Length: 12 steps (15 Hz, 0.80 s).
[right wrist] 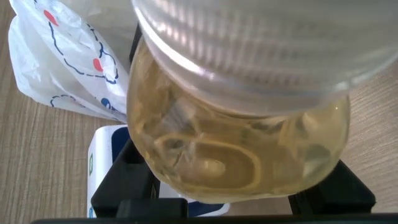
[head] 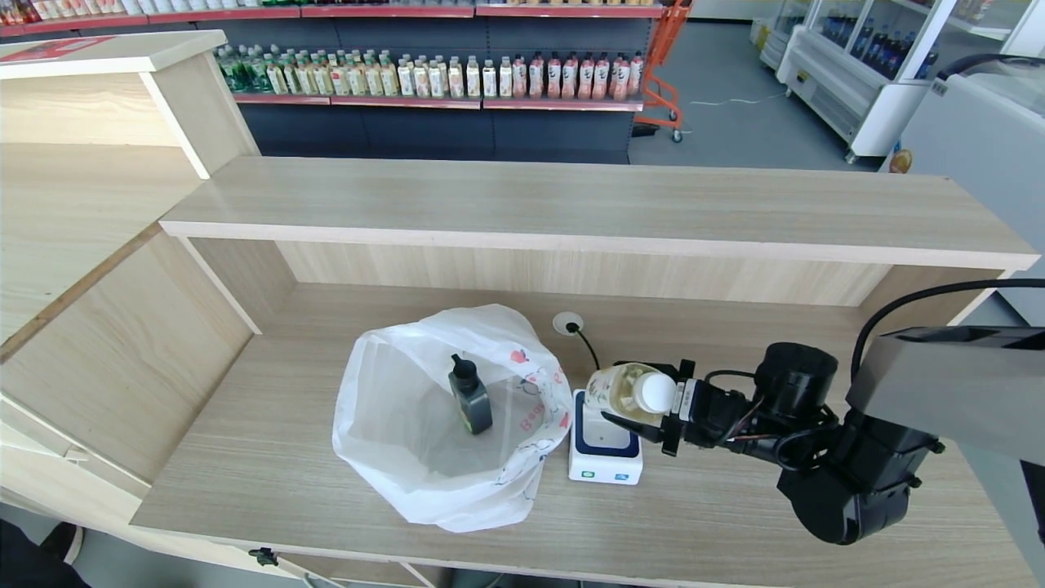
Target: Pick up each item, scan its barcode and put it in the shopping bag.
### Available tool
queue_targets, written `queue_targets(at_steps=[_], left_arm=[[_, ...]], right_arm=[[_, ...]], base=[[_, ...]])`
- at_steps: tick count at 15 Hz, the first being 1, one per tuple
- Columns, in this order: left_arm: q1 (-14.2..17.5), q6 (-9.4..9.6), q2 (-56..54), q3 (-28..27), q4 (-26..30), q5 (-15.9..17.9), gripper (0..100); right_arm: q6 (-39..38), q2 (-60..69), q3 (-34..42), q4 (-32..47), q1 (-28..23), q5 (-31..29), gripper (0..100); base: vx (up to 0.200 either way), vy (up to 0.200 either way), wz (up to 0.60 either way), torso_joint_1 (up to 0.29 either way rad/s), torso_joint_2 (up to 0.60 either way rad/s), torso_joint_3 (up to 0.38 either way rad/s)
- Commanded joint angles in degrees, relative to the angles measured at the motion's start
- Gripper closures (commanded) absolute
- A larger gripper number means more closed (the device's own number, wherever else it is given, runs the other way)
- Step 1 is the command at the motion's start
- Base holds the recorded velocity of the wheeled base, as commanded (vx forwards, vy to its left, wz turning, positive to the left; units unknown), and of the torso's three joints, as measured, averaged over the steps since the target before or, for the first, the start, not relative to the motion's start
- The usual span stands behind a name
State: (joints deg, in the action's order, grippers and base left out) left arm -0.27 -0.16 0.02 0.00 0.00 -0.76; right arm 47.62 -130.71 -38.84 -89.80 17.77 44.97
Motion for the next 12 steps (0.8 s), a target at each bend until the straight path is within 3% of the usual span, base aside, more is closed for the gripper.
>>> queue_targets(at_steps=[1,12], left_arm=[[0.00,-0.02,-0.02,0.00,0.00,-0.04,0],[0.00,-0.02,-0.02,0.00,0.00,-0.04,0]], right_arm=[[0.02,-1.30,-0.10,-0.12,-0.02,0.03,100],[1.60,-0.16,-1.68,-0.20,-0.81,-0.15,100]], base=[[0.000,0.000,0.00,0.000,0.00,0.000],[0.000,0.000,0.00,0.000,0.00,0.000]])
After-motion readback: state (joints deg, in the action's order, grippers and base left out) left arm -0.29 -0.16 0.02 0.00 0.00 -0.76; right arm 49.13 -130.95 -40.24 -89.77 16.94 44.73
